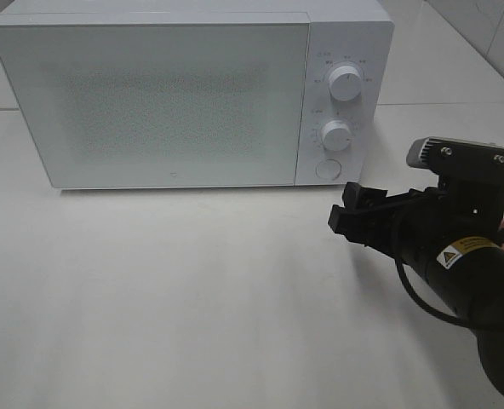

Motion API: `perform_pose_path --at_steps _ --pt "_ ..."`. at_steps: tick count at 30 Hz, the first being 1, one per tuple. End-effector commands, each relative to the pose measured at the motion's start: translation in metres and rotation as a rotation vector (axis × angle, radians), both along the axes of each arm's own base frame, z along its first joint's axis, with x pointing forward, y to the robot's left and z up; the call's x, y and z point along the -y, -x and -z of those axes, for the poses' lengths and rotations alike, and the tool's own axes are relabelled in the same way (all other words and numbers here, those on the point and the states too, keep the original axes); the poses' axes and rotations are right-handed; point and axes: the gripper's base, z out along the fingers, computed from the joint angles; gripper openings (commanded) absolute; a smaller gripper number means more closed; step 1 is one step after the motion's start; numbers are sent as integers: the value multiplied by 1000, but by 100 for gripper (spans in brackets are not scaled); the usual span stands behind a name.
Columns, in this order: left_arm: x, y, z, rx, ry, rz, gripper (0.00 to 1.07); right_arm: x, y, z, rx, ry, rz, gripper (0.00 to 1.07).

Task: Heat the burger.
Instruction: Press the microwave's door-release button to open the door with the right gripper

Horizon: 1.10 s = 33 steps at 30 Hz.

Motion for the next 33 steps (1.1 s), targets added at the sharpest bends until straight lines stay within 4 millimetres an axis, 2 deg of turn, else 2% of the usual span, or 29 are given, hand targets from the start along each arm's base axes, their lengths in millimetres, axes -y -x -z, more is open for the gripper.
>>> perform_pose_path --at_steps 1,3,5,6,7,9,10,11,13,14,16,17,18,19,21,22,23,24,25,26,27,28,29,30,31,33 --pt "1 3 1 29 7 6 98 0 0 -1 -3 -122 24 73" --pt "1 3 1 29 7 6 98 0 0 -1 -19 -292 61 73" --pt "1 3 1 29 7 6 98 0 0 -1 -25 -352 75 73" --pt "1 3 1 29 7 6 98 0 0 -1 -35 -462 99 73" --pt "1 3 1 29 7 6 98 0 0 -1 -35 -462 99 73" --pt "1 3 1 29 7 6 98 0 0 -1 -51 -628 136 73" --pt "1 3 1 29 7 6 98 0 0 -1 -51 -628 136 73" --pt "1 3 1 29 7 6 98 0 0 -1 -62 -742 161 73" --pt "1 3 1 29 7 6 98 0 0 -1 -67 -799 174 73" --pt "1 3 1 29 7 6 98 0 0 -1 -78 -908 198 71" --pt "1 3 1 29 7 6 98 0 0 -1 -82 -959 210 70" --pt "1 3 1 29 7 6 98 0 0 -1 -95 -1085 238 67" --pt "1 3 1 29 7 6 98 0 0 -1 -95 -1085 238 67" --pt "1 3 1 29 7 6 98 0 0 -1 -105 -1196 263 62" --pt "1 3 1 29 7 6 98 0 0 -1 -109 -1234 271 58" --pt "1 3 1 29 7 6 98 0 0 -1 -115 -1301 287 49" --pt "1 3 1 29 7 6 98 0 0 -1 -115 -1301 287 49" --pt "1 3 1 29 7 6 98 0 0 -1 -119 -1340 296 38" --pt "1 3 1 29 7 6 98 0 0 -1 -122 -1346 299 32" --pt "1 3 1 29 7 6 98 0 0 -1 -122 -1346 299 32" --pt "1 3 1 29 7 6 98 0 0 -1 -125 -1347 300 21" --pt "1 3 1 29 7 6 98 0 1 0 -132 -1345 303 15" --pt "1 3 1 29 7 6 98 0 1 0 -132 -1345 303 15" --pt "1 3 1 29 7 6 98 0 1 2 -151 -1341 316 4" --pt "1 3 1 29 7 6 98 0 1 3 -162 -1338 322 0" --pt "1 3 1 29 7 6 98 -1 1 4 -178 -1336 331 0"
